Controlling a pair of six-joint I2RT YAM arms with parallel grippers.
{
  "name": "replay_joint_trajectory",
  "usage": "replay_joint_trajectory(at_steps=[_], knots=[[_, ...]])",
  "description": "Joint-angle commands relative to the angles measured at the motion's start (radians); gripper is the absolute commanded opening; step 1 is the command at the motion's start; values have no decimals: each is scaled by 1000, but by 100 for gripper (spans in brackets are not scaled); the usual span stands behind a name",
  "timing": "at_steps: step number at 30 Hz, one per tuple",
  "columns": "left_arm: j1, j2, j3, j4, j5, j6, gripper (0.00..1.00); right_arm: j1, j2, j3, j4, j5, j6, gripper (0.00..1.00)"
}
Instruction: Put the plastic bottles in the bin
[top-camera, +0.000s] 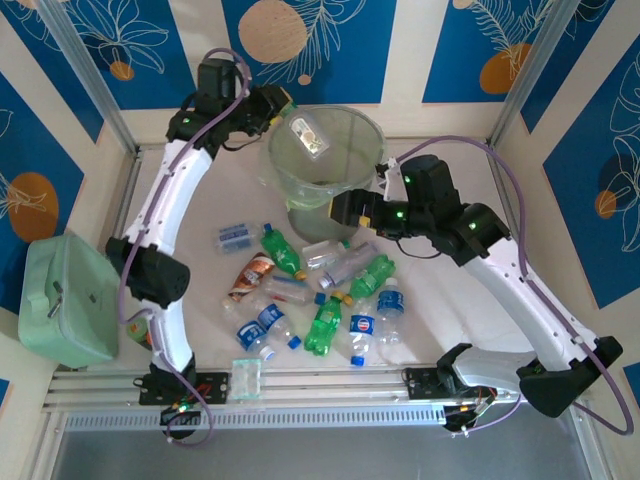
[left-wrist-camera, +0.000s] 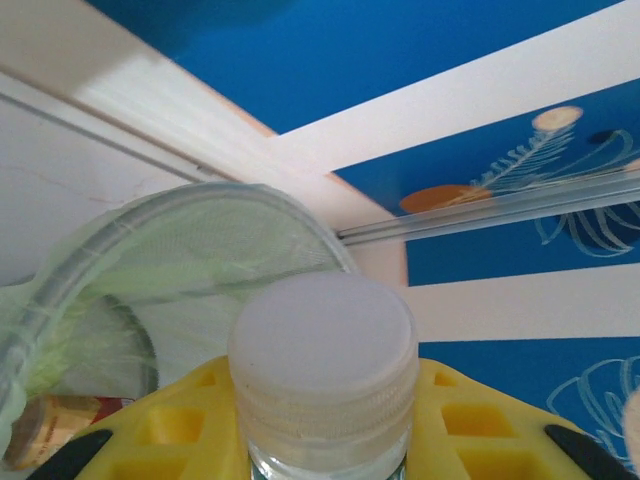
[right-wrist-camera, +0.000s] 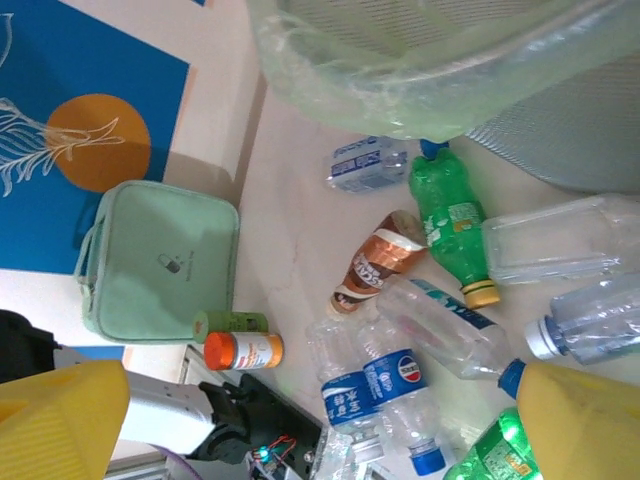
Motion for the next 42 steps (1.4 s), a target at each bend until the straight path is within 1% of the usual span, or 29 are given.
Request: replay_joint_trajectory(at_steps=[1, 3, 5, 11, 17, 21, 26, 30, 33, 35, 36, 40, 42], knots=[[-44, 62, 111, -111, -42, 61, 0, 1, -22, -20, -30, 81, 19, 100], [-64, 97, 149, -143, -62, 87, 0, -1, -25, -31, -73, 142, 26, 100], [-80, 115, 163, -161, -78, 106, 0, -8, -29, -46, -101, 175, 32, 100], [-119, 138, 167, -225, -145, 173, 1, -31, -56, -104, -151, 216, 44, 100], [-136, 142, 165, -230, -178, 189, 38, -87, -71, -157, -212, 237, 64, 99], [-139, 133, 166, -230, -187, 198, 54, -104, -74, -200, -271, 261, 75, 98], [-149, 110, 166, -227, -196, 226, 64, -105, -81, -261, -327, 277, 95, 97], [-166, 62, 165, -188, -189, 259, 66, -104, -70, -309, -375, 284, 116, 96], [-183, 2, 148, -121, -143, 295, 63, -104, -58, -367, -375, 275, 132, 96], [-189, -64, 89, -67, -111, 317, 61, -104, -45, -404, -364, 269, 142, 95], [-194, -114, 23, -27, -101, 327, 61, -103, -35, -421, -357, 268, 146, 95], [-198, -331, -333, 167, -88, 335, 61, -103, 14, -482, -315, 246, 160, 93], [-199, -415, -472, 225, -88, 345, 61, -100, 42, -496, -293, 243, 160, 93]])
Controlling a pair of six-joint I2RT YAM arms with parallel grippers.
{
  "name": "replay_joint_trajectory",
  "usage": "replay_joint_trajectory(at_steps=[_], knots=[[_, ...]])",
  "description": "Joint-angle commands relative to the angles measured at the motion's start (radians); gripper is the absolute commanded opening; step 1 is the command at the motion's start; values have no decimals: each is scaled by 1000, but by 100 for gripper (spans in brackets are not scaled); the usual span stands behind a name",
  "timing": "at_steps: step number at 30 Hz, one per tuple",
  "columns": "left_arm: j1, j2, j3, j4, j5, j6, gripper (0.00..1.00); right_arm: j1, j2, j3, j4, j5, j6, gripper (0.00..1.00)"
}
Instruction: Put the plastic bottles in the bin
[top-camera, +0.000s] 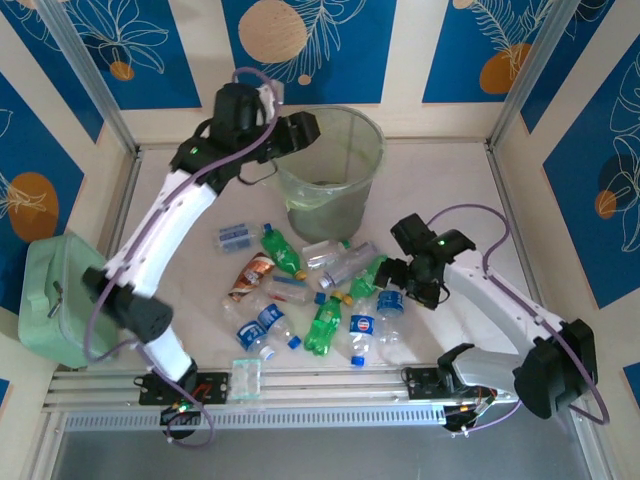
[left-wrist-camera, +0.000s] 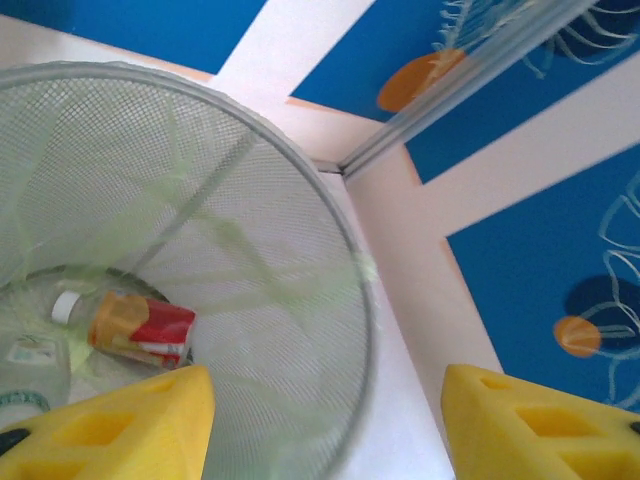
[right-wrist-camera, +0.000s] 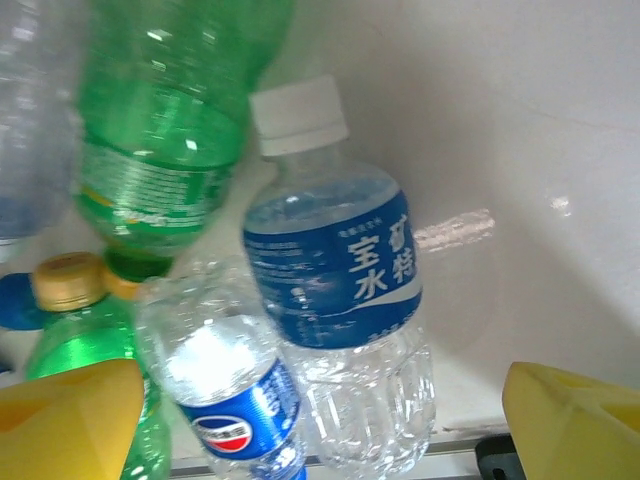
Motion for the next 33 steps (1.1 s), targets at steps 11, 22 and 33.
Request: replay_joint_trajectory(at_steps=[11, 22, 33], knots=[[-4, -402, -765, 405, 72, -168, 53, 3, 163, -58, 114, -25, 42, 92], [-4, -464, -894, 419, 95, -210, 51, -6, 249, -72, 148, -4, 40, 85], [-4, -468, -854, 367, 88, -144, 60, -26, 291, -96, 192, 10, 28, 77]])
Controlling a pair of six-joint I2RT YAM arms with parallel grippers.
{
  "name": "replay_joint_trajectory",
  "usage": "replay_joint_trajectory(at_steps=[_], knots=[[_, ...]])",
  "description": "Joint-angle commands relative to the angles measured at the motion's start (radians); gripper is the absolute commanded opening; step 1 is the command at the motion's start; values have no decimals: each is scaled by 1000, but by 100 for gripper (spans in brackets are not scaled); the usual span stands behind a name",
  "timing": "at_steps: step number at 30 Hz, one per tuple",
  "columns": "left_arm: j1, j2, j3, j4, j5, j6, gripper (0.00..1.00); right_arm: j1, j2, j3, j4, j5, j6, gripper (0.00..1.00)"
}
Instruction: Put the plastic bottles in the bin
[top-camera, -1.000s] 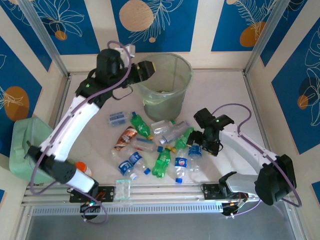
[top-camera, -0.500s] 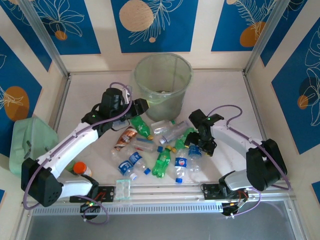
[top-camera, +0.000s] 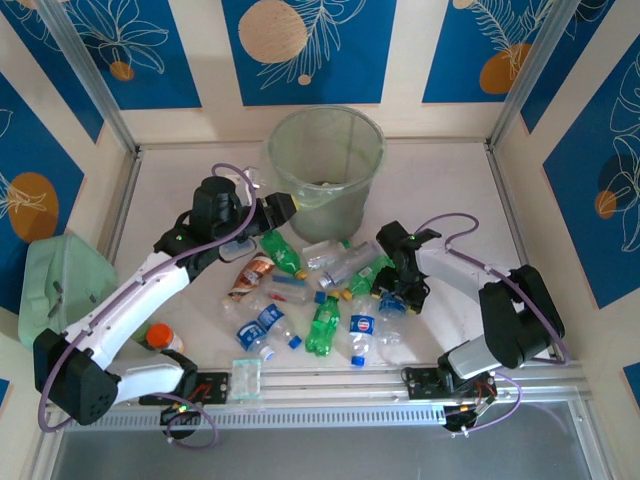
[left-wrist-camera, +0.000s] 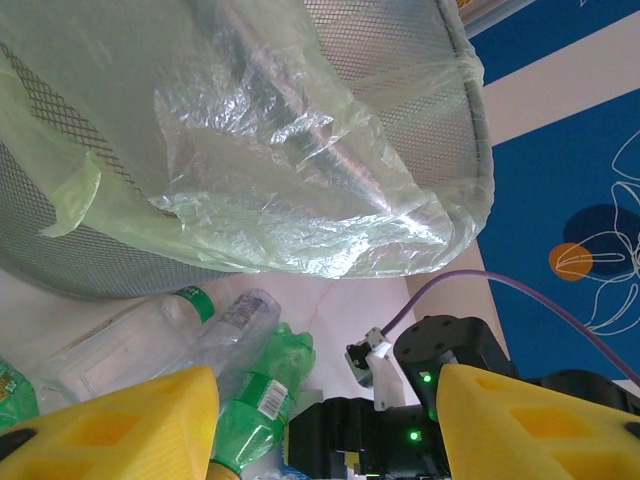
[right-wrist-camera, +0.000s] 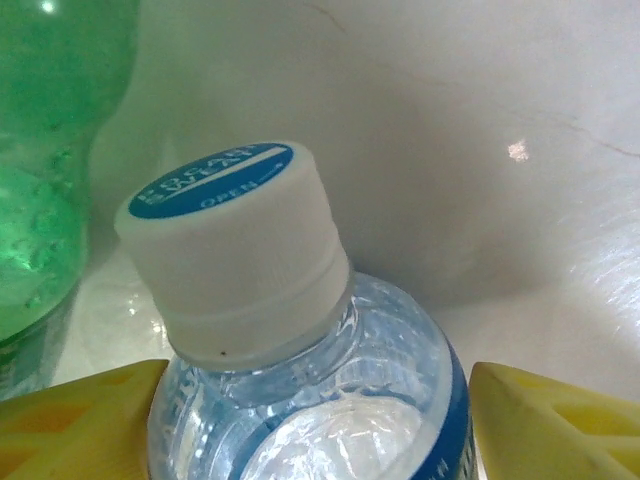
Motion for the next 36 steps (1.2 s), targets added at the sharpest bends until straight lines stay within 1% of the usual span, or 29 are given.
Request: replay_joint_trajectory(at_steps=[1, 7, 10, 13, 15, 19, 21, 24, 28, 31, 36], knots=[[-3, -11, 30, -34, 4, 43, 61, -5, 16, -22, 10, 13, 7, 77], [-1, -14, 30, -54, -8, 58, 62, -11, 13, -40, 8, 21, 12, 67], [-1, -16, 41, -64, -15, 69, 63, -12, -18, -36, -9, 34, 12, 63], [2, -14, 54, -79, -19, 83, 64, -14, -67, -19, -32, 45, 5, 60], [4, -16, 60, -88, -24, 90, 65, -17, -111, -2, -51, 53, -1, 57], [11, -29, 62, -96, -36, 98, 66, -32, -211, 47, -90, 56, -16, 55], [16, -34, 62, -102, -40, 103, 66, -45, -271, 87, -98, 37, -28, 55], [24, -40, 79, -123, -50, 129, 67, -70, -343, 179, -101, -5, -54, 54], [40, -46, 114, -156, -74, 163, 67, -97, -368, 361, -95, -83, -88, 51], [51, -46, 130, -187, -104, 173, 67, -97, -346, 518, -71, -124, -118, 51], [91, -42, 121, -276, -178, 135, 65, -103, -251, 749, 3, -174, -157, 51]])
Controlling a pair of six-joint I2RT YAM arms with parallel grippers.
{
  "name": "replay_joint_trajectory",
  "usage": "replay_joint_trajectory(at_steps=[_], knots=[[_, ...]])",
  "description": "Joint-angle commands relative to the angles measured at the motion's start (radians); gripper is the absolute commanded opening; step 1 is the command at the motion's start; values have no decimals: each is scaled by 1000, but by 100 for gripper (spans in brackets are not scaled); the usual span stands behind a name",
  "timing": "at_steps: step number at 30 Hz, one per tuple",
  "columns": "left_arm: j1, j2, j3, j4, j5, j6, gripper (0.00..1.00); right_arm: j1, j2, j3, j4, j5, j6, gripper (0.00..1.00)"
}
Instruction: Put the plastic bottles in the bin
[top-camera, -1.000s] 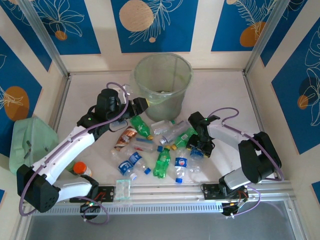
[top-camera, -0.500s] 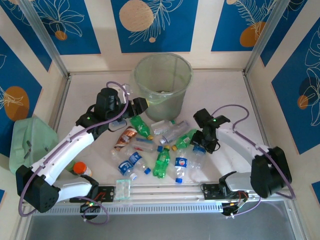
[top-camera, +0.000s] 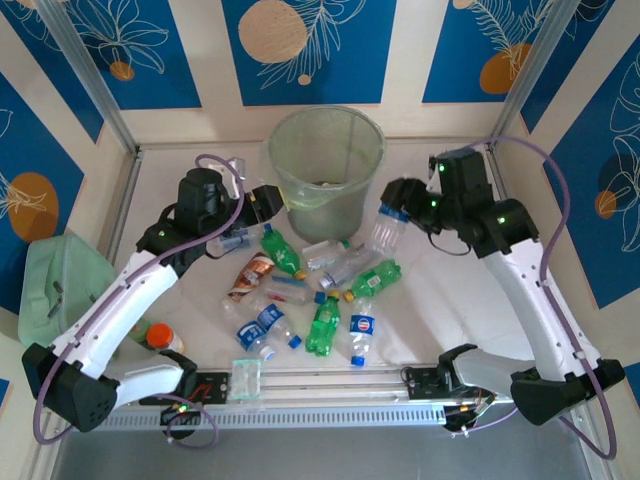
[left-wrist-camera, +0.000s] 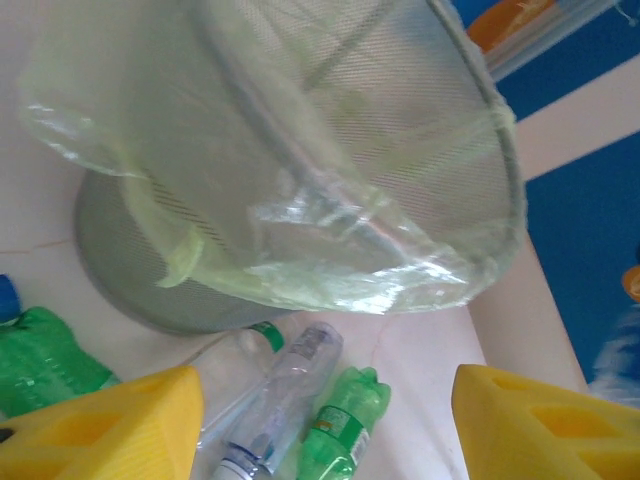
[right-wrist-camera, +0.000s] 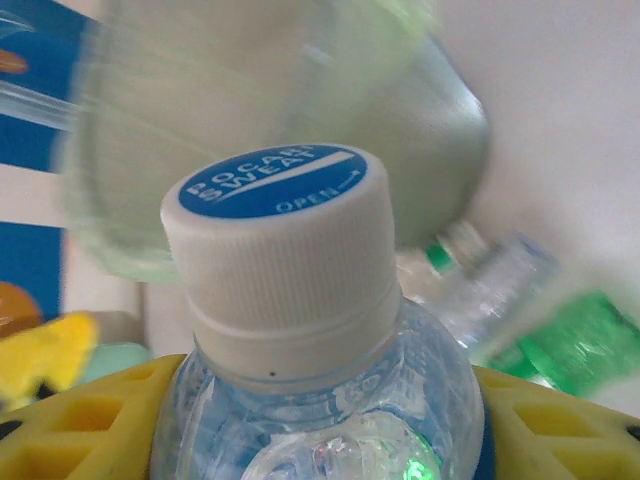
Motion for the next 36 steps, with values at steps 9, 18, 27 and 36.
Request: replay_joint_trajectory(at_steps=[9, 18, 27, 36], knots=[[136, -29, -64, -181, -90, -71, 67, -25, 251, 333, 137, -115, -76, 51], [210, -18, -121, -278, -152, -153, 72, -32, 426, 527, 193, -121, -95, 52], [241, 36, -164, -316, -158, -221, 83, -10, 633, 732, 113, -53, -162, 52], [268, 79, -196, -272, -97, -277, 96, 44, 835, 928, 8, 18, -229, 53]])
